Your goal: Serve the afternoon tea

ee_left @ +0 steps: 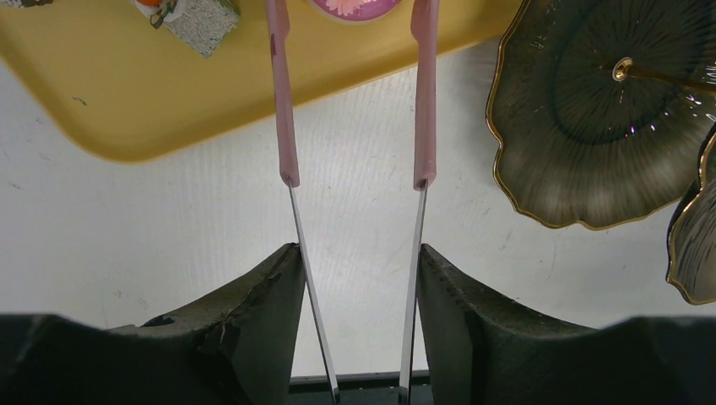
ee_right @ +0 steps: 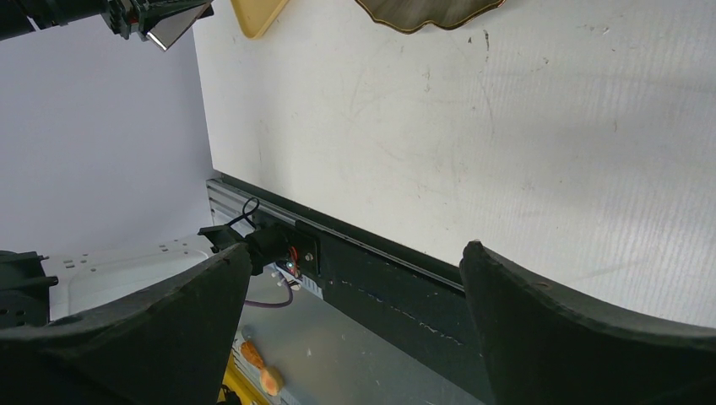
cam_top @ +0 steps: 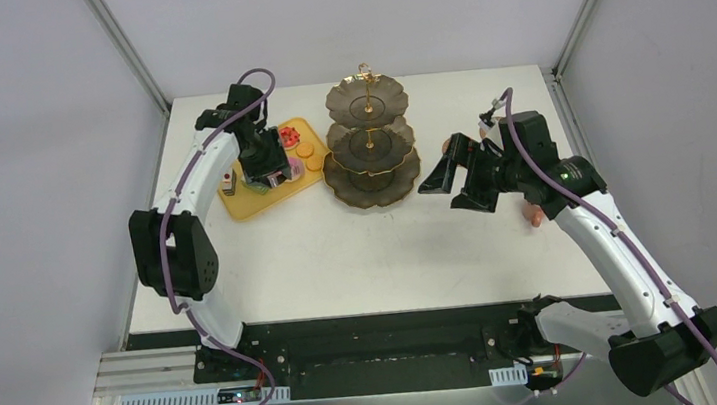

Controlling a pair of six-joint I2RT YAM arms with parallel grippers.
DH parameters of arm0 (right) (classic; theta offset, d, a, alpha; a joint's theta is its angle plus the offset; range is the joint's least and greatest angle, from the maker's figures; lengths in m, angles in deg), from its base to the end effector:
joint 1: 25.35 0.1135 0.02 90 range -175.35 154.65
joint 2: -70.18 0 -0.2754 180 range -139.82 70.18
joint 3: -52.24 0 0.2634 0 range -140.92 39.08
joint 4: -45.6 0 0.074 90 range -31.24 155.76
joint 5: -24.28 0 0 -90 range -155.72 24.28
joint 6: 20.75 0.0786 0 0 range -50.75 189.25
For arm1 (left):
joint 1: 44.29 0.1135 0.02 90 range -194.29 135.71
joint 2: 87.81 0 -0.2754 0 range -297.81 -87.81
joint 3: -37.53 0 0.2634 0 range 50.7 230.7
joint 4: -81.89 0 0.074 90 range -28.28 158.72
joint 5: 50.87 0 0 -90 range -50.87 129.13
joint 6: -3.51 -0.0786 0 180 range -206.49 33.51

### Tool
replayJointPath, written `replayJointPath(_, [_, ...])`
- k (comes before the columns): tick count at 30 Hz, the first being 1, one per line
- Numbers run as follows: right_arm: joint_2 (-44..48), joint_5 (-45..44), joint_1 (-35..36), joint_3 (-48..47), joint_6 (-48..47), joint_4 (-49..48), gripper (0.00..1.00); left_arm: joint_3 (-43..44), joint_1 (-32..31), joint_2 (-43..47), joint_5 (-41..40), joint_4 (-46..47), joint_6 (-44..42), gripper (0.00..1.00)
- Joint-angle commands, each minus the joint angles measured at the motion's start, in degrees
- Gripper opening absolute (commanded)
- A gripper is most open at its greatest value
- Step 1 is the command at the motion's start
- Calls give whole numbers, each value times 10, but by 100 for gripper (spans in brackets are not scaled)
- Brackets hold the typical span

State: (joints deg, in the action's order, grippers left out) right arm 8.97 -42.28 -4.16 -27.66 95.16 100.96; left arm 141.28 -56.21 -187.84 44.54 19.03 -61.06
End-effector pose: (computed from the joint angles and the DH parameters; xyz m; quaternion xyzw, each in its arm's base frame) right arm 0.2256 0.1210 0.3520 -0.0551 0.8780 0.3420 0.3303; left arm 0.3986 -0.0917 0.2711 -0.1008 0.9577 -0.1282 0.2372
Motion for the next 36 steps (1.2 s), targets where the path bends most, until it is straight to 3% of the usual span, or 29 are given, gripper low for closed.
replayJointPath(1, [13,13,-3,5,-5,-18,99,25,0,-9,-16,5,-19,51])
replayJointPath(11, [15,11,-4,9,-4,-19,99,40,0,-28,-22,10,-22,49])
replayJointPath(22, [15,12,-6,10,-2,-20,99,59,-10,-24,-45,-9,-34,32])
replayJointPath(36, [14,13,-6,10,1,-22,99,28,-24,83,-48,-21,-56,25])
